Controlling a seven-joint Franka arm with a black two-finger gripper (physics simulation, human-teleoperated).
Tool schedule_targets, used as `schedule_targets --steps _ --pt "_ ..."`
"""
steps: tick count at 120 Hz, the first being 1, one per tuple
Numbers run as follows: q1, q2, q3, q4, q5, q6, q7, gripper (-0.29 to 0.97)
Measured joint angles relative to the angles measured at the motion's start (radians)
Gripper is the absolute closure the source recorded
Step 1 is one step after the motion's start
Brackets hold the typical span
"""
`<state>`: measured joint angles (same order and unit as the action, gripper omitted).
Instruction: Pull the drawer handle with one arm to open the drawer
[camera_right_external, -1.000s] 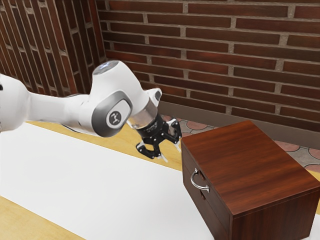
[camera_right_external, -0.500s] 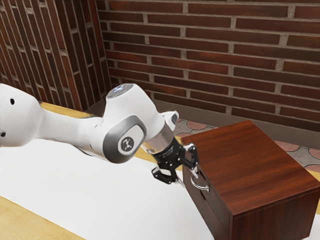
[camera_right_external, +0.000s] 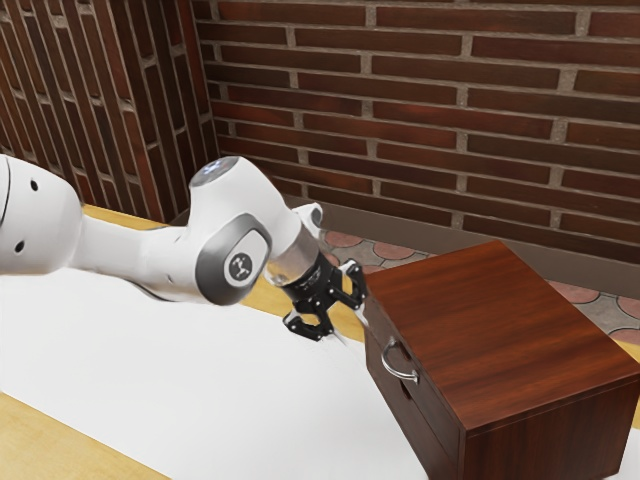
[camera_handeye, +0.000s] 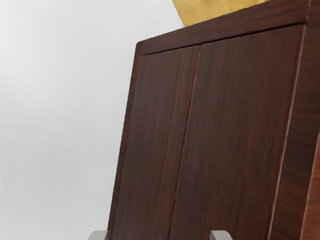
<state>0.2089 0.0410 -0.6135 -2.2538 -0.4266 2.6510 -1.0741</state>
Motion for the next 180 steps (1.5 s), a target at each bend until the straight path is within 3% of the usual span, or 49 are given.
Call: schedule_targets --steps 35,180 --pt "-0.064 0.006 0.0 0.0 0.001 0.004 0.0 0.48" --pt "-0.112 0.037 0.0 -0.001 -0.011 0.022 0.178 0.5"
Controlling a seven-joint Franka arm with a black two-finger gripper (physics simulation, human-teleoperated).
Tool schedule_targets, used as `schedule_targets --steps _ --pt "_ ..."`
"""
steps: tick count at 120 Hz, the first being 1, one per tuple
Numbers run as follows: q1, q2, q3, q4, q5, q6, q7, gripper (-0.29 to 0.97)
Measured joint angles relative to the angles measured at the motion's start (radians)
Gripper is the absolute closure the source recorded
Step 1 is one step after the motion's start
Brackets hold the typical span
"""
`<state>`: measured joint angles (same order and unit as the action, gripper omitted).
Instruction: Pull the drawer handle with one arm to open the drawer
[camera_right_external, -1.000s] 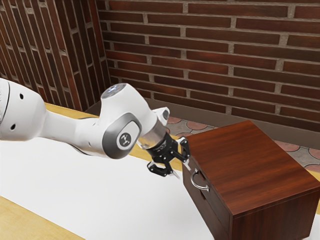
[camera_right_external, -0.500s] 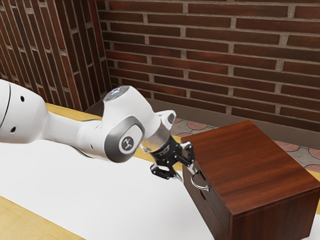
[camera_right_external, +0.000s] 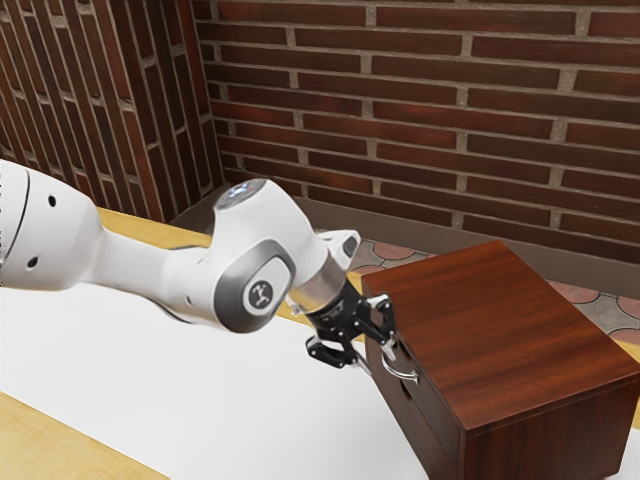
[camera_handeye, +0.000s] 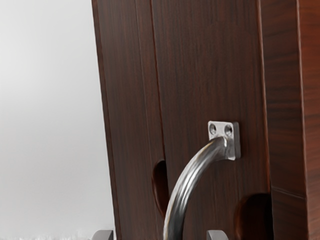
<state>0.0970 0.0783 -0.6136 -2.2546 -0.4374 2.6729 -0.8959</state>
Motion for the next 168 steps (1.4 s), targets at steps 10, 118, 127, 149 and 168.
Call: schedule_targets --steps 10,118,127,149,168 --pt "-0.004 0.008 0.0 0.001 -0.01 0.004 0.0 0.51" --pt "-0.012 0.018 0.004 -0.023 -0.015 0.024 0.001 0.65" --pt "-0.012 0.011 0.004 -0.028 -0.014 0.025 0.002 0.66" --pt "-0.011 -0.008 0.004 -0.045 -0.014 0.024 0.003 0.67" --pt "-0.011 -0.033 0.004 -0.068 -0.013 0.023 0.004 0.67"
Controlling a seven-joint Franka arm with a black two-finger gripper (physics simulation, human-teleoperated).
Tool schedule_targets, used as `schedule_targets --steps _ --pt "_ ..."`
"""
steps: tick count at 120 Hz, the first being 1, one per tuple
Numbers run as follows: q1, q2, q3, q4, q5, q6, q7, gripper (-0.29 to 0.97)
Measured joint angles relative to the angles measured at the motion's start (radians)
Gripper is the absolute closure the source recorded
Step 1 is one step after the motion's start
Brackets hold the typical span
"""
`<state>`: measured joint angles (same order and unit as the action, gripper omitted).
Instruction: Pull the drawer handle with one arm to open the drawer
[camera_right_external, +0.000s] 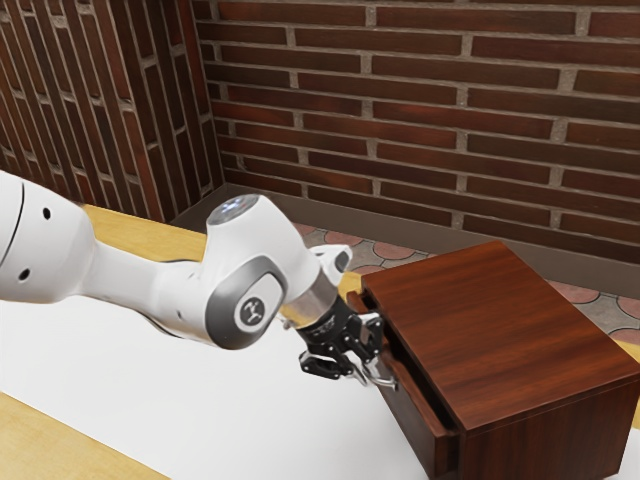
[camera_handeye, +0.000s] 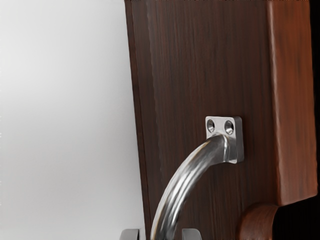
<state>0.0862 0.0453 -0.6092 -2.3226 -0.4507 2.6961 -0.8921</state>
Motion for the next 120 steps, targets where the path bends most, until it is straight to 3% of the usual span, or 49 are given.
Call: schedule_targets --steps 120 --pt "-0.001 -0.12 0.021 -0.107 -0.003 -0.017 0.002 0.67"
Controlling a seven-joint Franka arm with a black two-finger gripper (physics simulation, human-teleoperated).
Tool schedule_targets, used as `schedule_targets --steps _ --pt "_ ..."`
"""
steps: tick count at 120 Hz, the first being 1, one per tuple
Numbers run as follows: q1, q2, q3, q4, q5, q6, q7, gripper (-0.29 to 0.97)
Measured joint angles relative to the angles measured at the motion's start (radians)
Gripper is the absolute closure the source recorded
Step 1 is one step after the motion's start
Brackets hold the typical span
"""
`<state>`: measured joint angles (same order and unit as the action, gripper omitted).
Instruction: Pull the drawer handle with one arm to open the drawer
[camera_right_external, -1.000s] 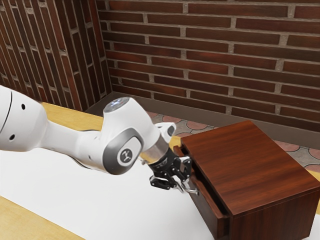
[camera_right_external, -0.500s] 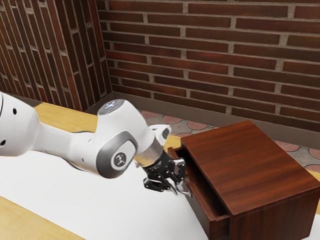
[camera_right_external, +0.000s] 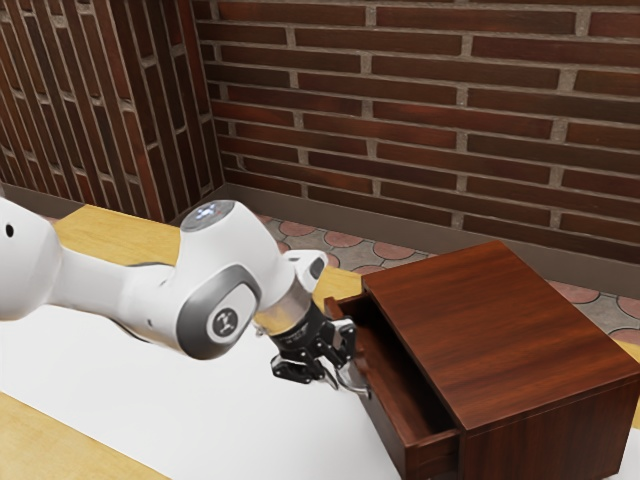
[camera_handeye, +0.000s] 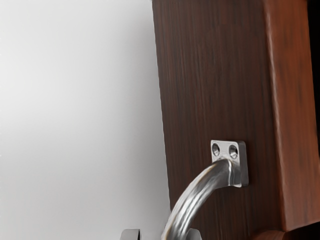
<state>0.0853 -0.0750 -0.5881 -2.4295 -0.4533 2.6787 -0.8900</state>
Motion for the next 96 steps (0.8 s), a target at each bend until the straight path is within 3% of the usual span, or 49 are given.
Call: schedule_targets --steps 96 --pt "0.009 -0.082 0.0 -0.047 -0.009 -0.074 -0.007 0.66"
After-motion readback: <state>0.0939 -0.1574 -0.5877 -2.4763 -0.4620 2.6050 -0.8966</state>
